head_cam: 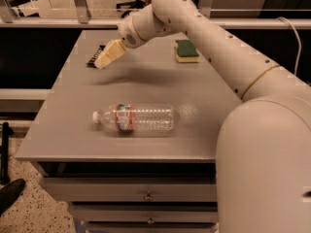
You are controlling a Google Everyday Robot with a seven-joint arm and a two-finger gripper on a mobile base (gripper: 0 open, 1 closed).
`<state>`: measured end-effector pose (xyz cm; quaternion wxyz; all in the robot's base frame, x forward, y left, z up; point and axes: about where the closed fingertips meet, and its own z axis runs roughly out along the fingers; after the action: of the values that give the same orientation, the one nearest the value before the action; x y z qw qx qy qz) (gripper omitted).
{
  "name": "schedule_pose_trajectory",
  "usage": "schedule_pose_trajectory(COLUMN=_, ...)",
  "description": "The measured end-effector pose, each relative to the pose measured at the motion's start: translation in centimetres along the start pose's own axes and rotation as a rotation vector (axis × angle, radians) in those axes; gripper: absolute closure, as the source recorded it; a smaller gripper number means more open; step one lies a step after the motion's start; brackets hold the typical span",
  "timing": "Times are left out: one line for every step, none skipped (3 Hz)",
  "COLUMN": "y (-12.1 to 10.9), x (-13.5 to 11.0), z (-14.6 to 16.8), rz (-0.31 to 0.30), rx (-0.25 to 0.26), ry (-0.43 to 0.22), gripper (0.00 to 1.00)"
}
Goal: Move rxbar chocolate near water bottle
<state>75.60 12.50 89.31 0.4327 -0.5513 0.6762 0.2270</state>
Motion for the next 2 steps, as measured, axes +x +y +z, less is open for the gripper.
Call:
schedule_pose_trajectory(y=-0.6, x=0.3, z=3.3, rz=0.033, rx=-0.011, ry=0.022, gripper=0.00)
schedule_pose_trajectory(y=-0.7, x=1.0, z=6.1, rz=0.070, rx=-0.031, ry=0.051, gripper=0.00)
